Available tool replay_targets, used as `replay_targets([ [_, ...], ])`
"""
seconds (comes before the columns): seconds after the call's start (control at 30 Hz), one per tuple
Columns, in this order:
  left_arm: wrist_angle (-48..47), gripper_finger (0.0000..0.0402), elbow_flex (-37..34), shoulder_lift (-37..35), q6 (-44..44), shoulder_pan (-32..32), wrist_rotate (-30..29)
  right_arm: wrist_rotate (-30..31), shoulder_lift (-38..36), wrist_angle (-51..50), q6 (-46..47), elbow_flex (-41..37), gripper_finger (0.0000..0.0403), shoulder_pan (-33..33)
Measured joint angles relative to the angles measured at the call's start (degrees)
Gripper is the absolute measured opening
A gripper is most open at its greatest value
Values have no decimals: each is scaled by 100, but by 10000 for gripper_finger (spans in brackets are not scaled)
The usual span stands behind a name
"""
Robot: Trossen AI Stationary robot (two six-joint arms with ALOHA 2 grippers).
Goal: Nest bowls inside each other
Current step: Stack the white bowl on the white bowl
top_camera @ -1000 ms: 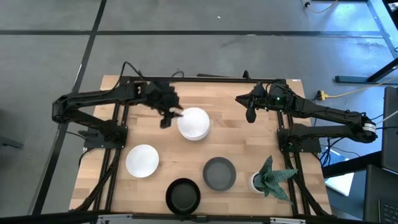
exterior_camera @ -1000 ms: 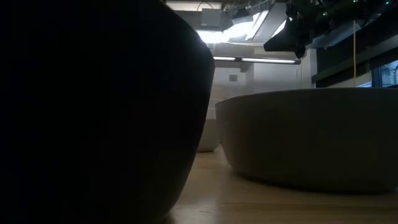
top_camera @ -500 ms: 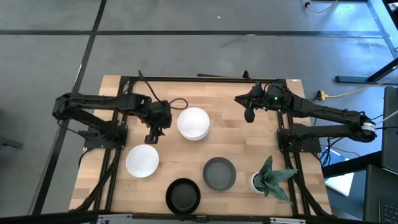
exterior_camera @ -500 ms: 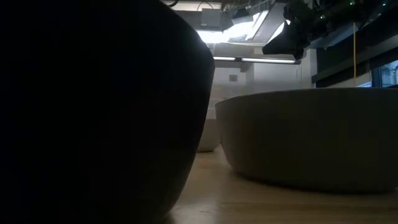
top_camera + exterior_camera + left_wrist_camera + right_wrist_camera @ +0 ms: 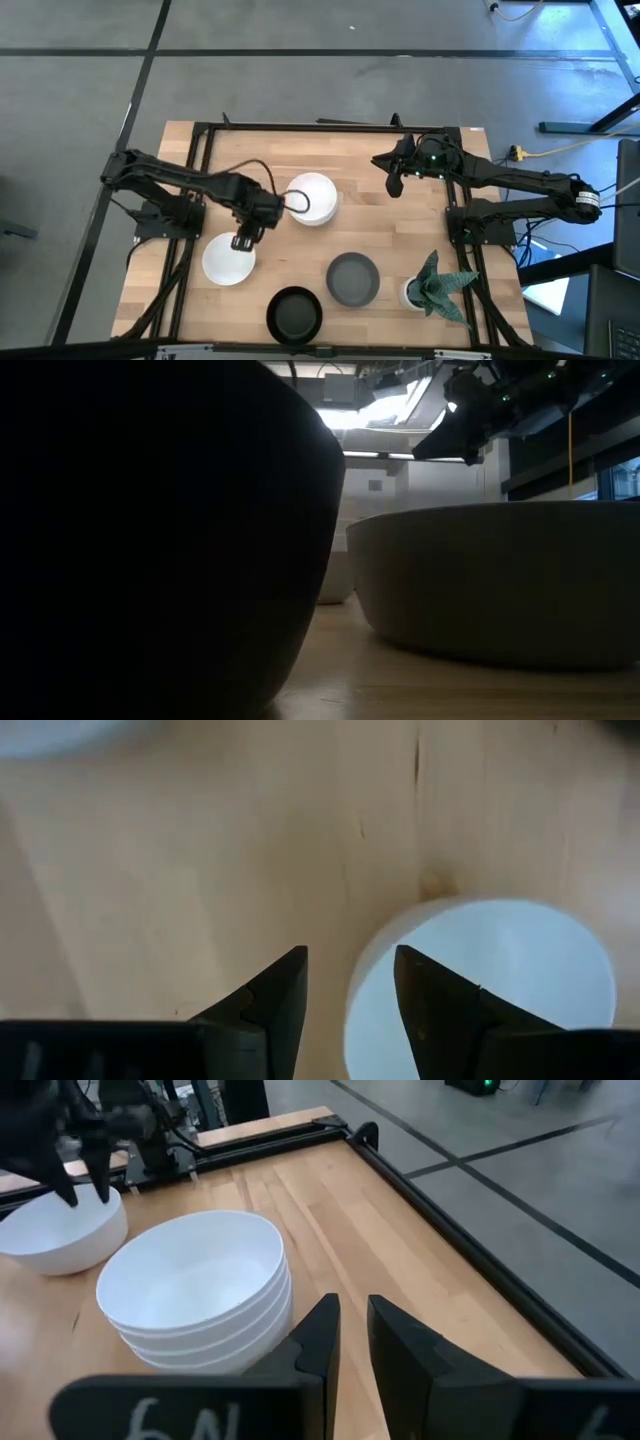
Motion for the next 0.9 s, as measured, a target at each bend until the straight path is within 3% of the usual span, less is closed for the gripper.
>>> replay_targets([
  [0.23, -800, 145, -2, 544, 147, -364, 23, -2, -1, -11, -128, -1, 58, 2],
  [0.53, -537, 145, -2, 562, 482, -530, -316, -3, -1, -26, -137, 0, 58, 2],
  [0.9, -359, 145, -2, 562, 488, -532, -275, -98, -3, -30, -139, 0, 58, 2],
])
